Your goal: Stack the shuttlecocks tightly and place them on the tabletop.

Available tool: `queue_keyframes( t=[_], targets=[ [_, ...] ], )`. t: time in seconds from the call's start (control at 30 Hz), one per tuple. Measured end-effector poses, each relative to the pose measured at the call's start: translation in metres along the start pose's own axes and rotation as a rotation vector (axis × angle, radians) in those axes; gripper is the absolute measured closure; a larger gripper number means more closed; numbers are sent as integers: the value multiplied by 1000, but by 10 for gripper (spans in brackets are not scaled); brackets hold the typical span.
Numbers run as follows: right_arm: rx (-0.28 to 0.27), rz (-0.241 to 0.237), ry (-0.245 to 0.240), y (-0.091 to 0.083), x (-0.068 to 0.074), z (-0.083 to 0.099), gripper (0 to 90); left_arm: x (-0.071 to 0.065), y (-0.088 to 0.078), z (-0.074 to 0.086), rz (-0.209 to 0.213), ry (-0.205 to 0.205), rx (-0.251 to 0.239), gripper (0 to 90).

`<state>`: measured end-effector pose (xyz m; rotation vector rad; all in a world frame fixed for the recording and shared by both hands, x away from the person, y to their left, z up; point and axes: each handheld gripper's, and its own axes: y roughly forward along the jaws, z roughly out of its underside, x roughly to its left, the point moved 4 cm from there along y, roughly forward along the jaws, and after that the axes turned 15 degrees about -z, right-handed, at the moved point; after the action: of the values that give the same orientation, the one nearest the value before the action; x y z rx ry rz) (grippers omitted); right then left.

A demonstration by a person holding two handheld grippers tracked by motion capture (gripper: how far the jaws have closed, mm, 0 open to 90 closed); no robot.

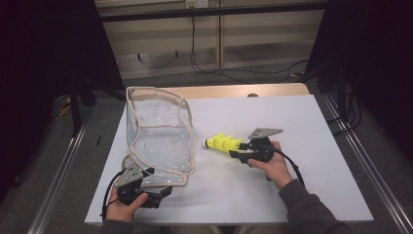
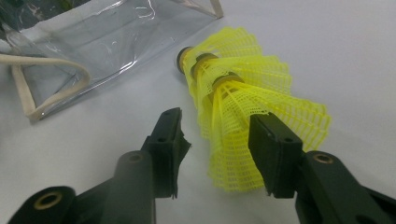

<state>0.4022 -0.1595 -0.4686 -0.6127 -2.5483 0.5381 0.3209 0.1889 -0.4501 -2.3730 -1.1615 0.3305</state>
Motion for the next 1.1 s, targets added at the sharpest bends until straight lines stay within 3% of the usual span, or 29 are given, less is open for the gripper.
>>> queue_keyframes(
  t=[0.4,0.67,0.87,1.1],
  targets=[
    [-5,8,30,10,-1,-1,299,0,0,0,0,1,1,41],
    [6,30,34,19,0,-4,247,0,0,0,1,-1,1,41],
    [9,36,35,23,0,-5,252,0,0,0,3,-2,-2,41],
    [25,54,17,28,1,-6,353,0,0,0,4,-3,-2,41]
  ],
)
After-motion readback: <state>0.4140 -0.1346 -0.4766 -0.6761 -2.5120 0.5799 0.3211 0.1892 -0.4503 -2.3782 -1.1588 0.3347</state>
